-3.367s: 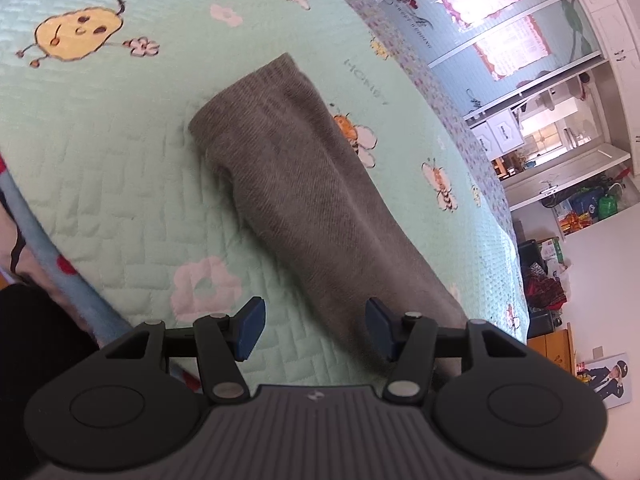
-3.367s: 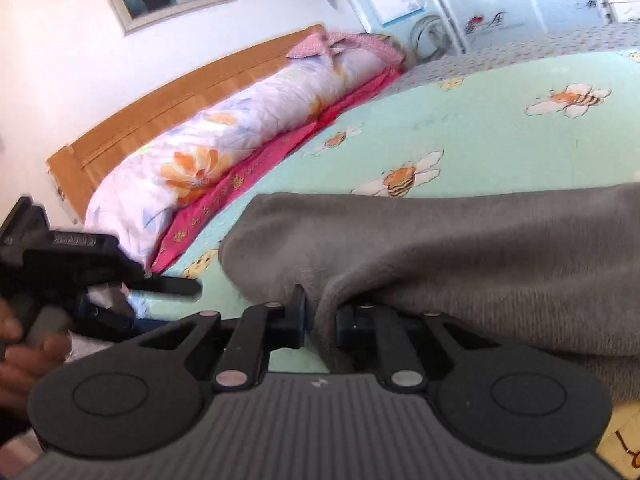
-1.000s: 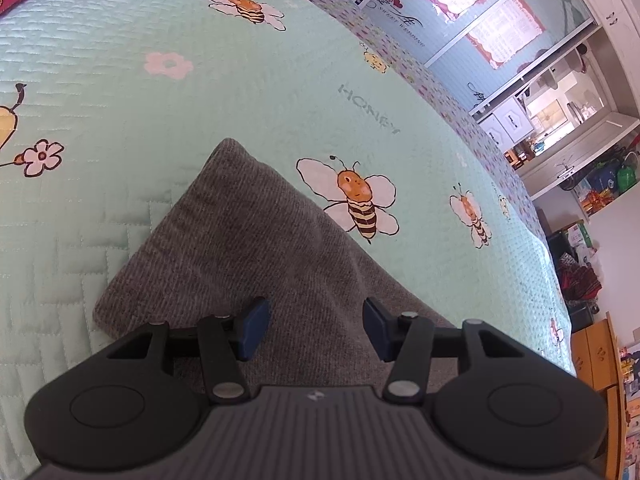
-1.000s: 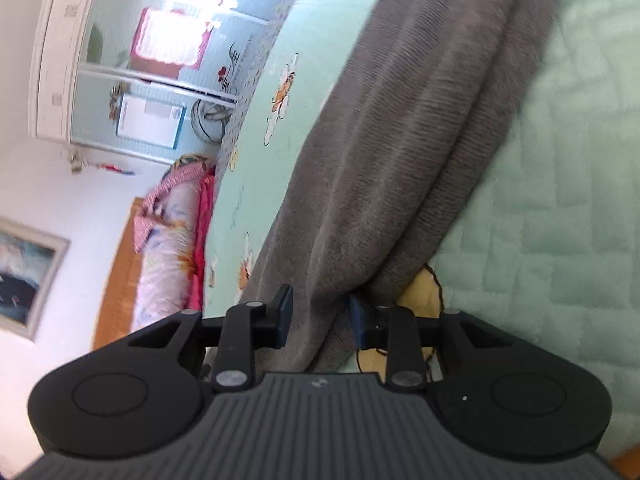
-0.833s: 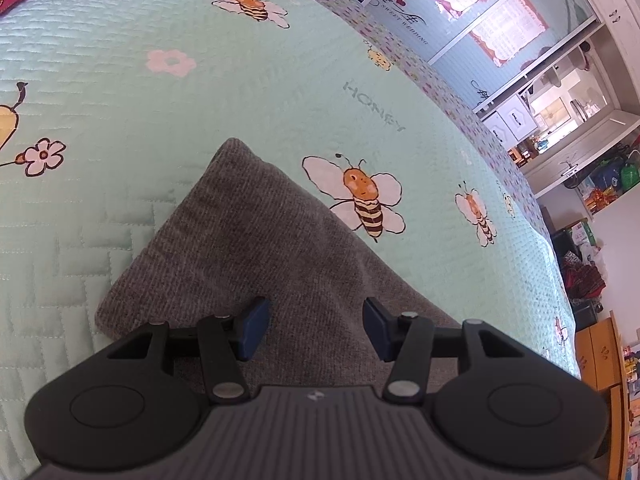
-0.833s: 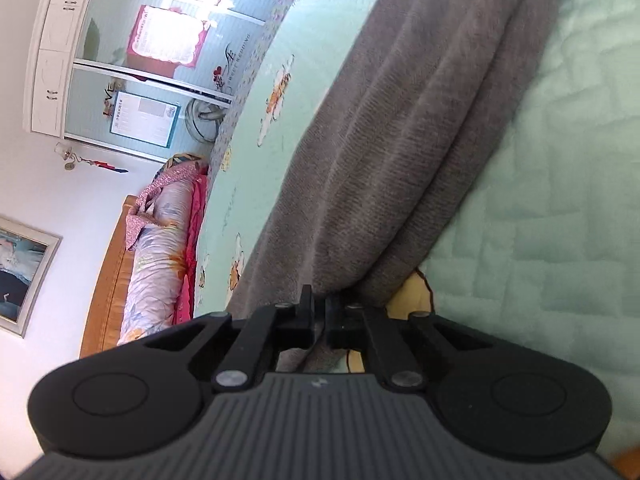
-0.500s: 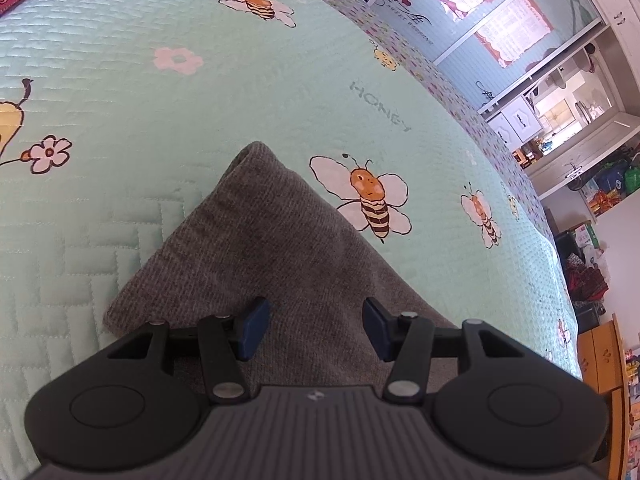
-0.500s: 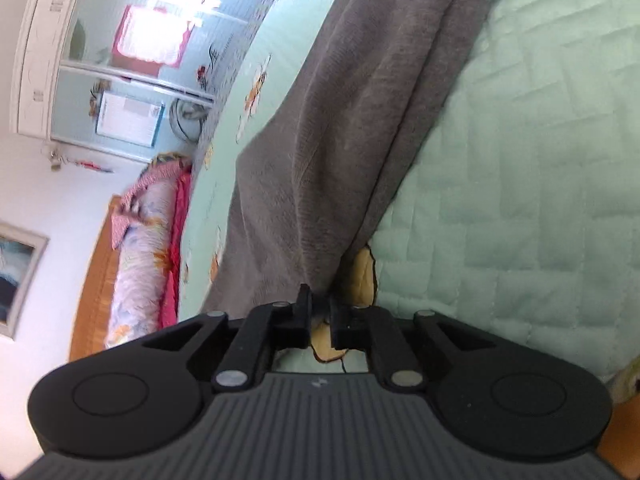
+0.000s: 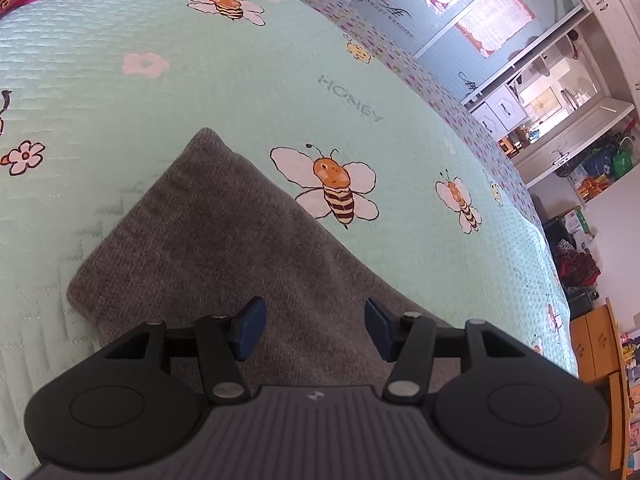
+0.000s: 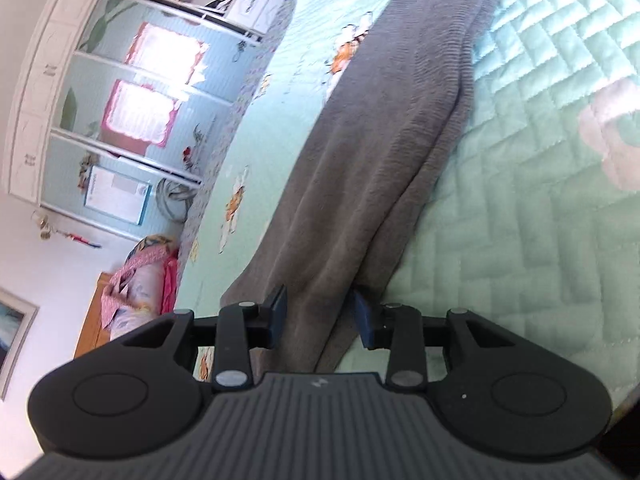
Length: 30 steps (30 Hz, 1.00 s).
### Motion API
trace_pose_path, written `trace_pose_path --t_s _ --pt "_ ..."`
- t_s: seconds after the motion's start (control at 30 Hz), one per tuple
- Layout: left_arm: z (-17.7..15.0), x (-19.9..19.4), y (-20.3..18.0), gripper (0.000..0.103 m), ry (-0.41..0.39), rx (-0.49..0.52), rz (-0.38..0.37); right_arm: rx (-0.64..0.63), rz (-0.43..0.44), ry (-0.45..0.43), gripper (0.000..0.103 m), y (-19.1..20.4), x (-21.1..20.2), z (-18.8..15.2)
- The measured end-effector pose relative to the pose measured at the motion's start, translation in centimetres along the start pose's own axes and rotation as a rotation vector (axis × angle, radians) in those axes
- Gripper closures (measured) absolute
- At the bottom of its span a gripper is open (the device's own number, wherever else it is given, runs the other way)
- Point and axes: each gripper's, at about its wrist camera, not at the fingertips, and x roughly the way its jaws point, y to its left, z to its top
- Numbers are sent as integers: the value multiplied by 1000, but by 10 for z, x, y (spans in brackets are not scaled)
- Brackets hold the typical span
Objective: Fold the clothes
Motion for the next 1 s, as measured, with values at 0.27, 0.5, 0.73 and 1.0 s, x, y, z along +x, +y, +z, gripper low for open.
trace_pose_path --t_s 0.27,0.5,0.73,1.0 --pt "1 5 4 46 10 -10 25 0 16 -34 97 -16 -14 14" --pt "0 5 11 46 9 -29 37 42 -6 -35 87 -30 -23 14" --pt "-1 2 0 46 15 -5 30 116 -34 -213 65 -47 -52 50" --pt "-4 6 -16 46 24 27 39 106 -100 -359 63 -67 -60 103"
